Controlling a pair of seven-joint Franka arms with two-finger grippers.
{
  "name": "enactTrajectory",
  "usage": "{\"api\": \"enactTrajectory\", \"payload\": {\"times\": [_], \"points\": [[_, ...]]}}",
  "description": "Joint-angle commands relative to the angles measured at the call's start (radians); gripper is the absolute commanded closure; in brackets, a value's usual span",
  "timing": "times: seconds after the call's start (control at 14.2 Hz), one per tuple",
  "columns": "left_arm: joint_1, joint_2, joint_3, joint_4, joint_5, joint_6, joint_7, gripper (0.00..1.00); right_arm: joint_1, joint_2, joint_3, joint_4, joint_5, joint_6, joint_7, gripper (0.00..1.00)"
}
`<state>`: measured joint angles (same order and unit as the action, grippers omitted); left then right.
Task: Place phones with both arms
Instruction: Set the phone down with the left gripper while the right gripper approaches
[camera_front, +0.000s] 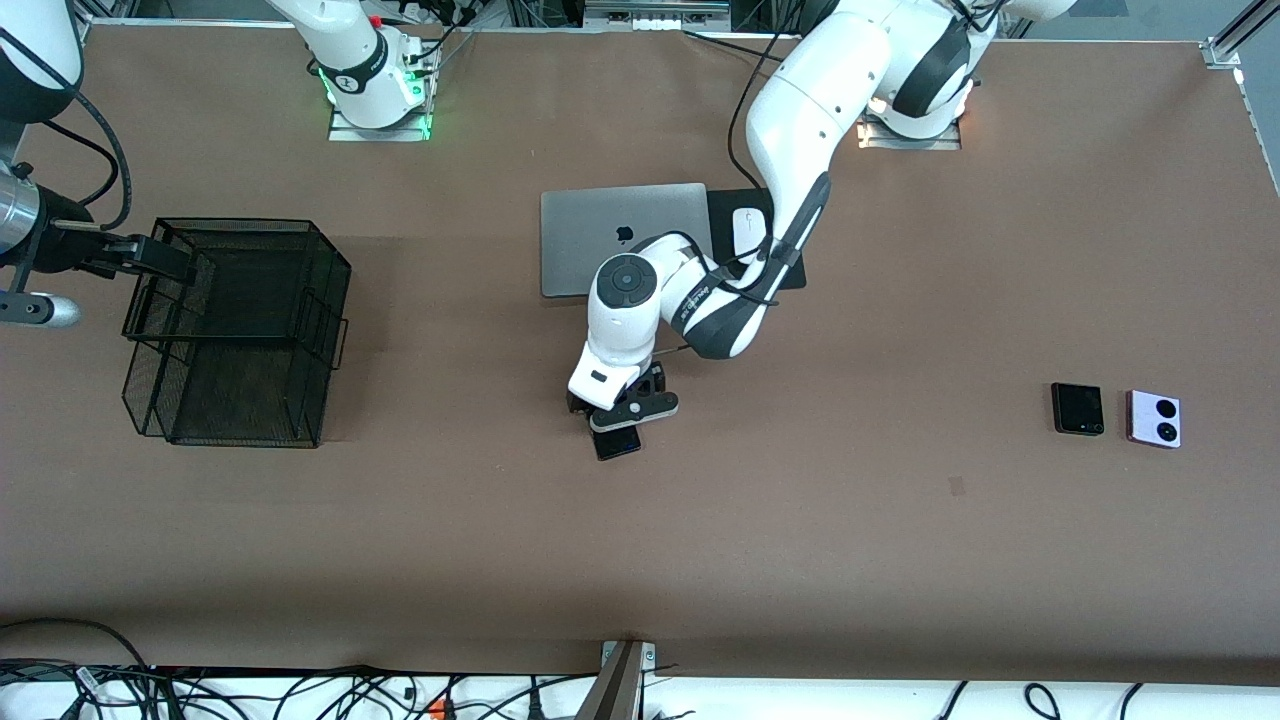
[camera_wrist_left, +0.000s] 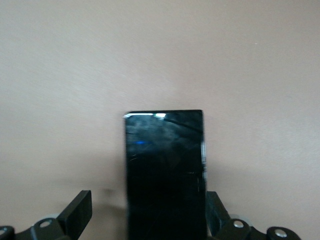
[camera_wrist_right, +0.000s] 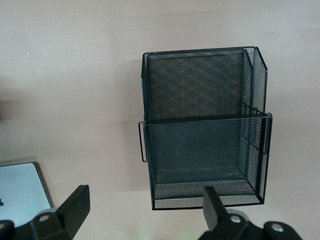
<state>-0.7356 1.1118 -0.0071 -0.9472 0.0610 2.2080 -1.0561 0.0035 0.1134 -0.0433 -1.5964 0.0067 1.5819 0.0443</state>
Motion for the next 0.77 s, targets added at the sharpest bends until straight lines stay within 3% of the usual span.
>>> {"api": "enactTrajectory", "payload": {"times": [0.0, 0.35, 0.7], "points": [[0.033, -0.062, 0.004, -0.012, -0.017, -0.128, 0.137, 0.00, -0.005, -0.011, 0.000, -0.005, 0.015, -0.010, -0.021, 0.00], [0.133, -0.159, 0.003, -0.065, -0.013, -0.290, 0.398, 0.00, 0.006, -0.015, 0.051, 0.015, 0.013, -0.037, -0.011, 0.00], [0.248, -0.337, 0.010, -0.326, 0.003, -0.297, 0.640, 0.00, 0.027, 0.057, 0.218, 0.019, 0.013, 0.048, -0.003, 0.00]]}}
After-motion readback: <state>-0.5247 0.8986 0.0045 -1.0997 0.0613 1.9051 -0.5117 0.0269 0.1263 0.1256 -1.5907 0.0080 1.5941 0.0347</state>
